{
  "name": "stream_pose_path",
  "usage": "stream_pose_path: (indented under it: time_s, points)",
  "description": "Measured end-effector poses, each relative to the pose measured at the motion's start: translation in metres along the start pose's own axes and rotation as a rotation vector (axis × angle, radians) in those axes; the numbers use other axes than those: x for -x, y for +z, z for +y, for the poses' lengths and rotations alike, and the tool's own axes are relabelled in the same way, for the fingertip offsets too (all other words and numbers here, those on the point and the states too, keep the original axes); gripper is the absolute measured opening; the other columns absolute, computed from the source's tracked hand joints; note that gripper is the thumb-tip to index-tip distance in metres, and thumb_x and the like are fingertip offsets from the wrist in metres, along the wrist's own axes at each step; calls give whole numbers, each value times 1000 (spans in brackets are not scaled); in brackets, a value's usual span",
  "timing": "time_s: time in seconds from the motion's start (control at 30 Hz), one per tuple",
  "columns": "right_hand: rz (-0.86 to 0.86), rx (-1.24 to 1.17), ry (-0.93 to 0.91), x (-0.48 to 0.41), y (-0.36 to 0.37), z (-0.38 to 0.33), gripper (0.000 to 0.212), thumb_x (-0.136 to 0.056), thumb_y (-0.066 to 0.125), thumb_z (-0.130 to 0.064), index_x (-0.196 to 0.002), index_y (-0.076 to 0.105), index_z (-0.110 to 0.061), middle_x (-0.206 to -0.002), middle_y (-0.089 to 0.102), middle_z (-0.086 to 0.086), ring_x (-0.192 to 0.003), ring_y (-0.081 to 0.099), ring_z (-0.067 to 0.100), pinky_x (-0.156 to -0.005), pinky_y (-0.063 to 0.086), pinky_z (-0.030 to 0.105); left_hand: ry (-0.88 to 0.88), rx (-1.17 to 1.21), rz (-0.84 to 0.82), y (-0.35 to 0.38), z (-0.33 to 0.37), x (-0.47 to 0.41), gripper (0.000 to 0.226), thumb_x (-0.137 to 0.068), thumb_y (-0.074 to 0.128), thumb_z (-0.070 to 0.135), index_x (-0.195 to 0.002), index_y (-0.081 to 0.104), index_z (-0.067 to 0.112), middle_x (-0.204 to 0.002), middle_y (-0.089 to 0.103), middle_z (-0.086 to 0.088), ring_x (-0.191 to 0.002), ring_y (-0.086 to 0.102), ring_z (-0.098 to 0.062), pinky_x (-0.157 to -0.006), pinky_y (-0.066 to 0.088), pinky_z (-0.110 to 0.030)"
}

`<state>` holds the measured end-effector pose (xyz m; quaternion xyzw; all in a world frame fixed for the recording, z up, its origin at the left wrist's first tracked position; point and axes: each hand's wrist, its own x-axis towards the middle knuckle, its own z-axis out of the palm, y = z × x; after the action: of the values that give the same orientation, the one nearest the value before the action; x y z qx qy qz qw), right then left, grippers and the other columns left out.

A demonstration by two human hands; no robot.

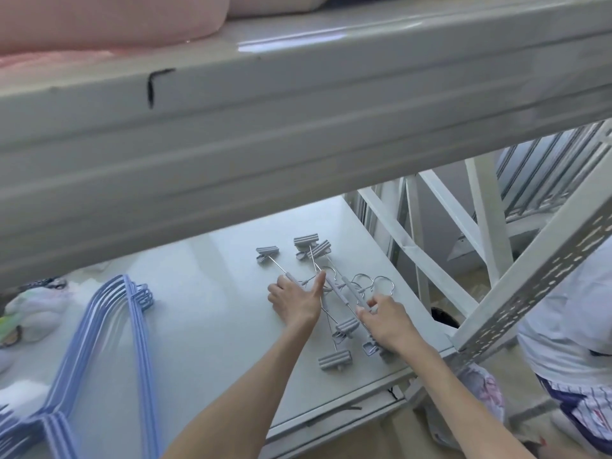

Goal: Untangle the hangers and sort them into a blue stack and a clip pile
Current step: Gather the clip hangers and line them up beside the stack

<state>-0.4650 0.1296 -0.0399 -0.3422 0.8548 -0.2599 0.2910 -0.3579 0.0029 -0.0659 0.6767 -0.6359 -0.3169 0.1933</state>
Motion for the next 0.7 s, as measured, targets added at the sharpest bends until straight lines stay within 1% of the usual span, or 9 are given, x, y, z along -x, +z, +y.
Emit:
stream_pose_path:
  time_s: [0.07, 0.17, 0.3, 0.4, 0.47, 0.53, 0.6, 0.67, 0.7]
  points:
    - [-4, 3, -3, 1, 1, 1, 19, -91, 56, -36, -88, 58, -17, -85, 65, 6, -82, 62, 27, -76, 52, 34, 79, -56, -1, 0, -8, -1, 97, -79, 48, 76, -144, 30, 5, -133, 37, -13, -125, 34, -31, -105, 29, -40]
    - [-32, -20, -8, 1, -1, 1, 25, -88, 58, -43, -88, 59, -19, -83, 67, 5, -82, 64, 27, -77, 52, 35, 170, -117, -49, -1, -16, -5, 95, -86, 38, 72, -152, 18, 8, -139, 32, -11, -128, 30, -31, -107, 26, -40]
    - [-70, -18, -36, 2, -1, 3, 33, -81, 67, -45, -99, 59, -18, -86, 66, 2, -82, 64, 23, -76, 52, 34, 194, -114, -94, -4, -18, -9, 79, -95, 38, 59, -153, 16, 10, -141, 32, -11, -132, 30, -29, -109, 23, -43]
    - [-51, -38, -29, 3, -1, 3, 31, -80, 71, -40, -98, 60, -17, -78, 64, 0, -72, 63, 18, -74, 52, 34, 221, -54, -133, -6, -21, -14, 68, -100, 41, 44, -153, 17, 10, -135, 40, -12, -130, 36, -28, -108, 22, -43]
    - [-45, -37, -25, 4, -1, 2, 34, -81, 70, -40, -101, 58, -16, -79, 64, 0, -71, 64, 17, -75, 53, 35, 247, 11, -152, -9, -25, -16, 66, -100, 43, 39, -154, 17, 10, -122, 48, -11, -121, 45, -29, -106, 24, -41]
    - [-40, 5, -27, 6, 0, 1, 41, -82, 68, -42, -108, 49, -18, -89, 65, 2, -81, 65, 22, -80, 53, 38, 286, 42, -163, -12, -29, -18, 66, -99, 46, 38, -154, 20, 11, -101, 49, -6, -106, 51, -29, -101, 32, -40]
    - [-29, 58, -32, 9, 2, -1, 42, -84, 66, -41, -109, 40, -21, -91, 61, 2, -86, 63, 26, -81, 51, 40, 324, 75, -175, -17, -35, -20, 67, -97, 50, 37, -154, 22, 14, -81, 44, 1, -92, 54, -29, -84, 41, -37]
    - [-17, 129, -36, 10, 3, -3, 38, -87, 64, -40, -105, 38, -20, -89, 58, 3, -87, 60, 27, -78, 49, 38, 355, 134, -186, -22, -42, -22, 67, -95, 56, 35, -152, 25, 19, -66, 37, 5, -69, 50, -21, -65, 38, -30]
    - [-14, 172, -38, 11, 3, -3, 35, -88, 62, -41, -103, 39, -18, -93, 57, 4, -90, 59, 28, -77, 47, 37, 369, 163, -187, -24, -45, -22, 65, -94, 58, 34, -151, 30, 20, -63, 36, 5, -61, 45, -16, -60, 36, -28]
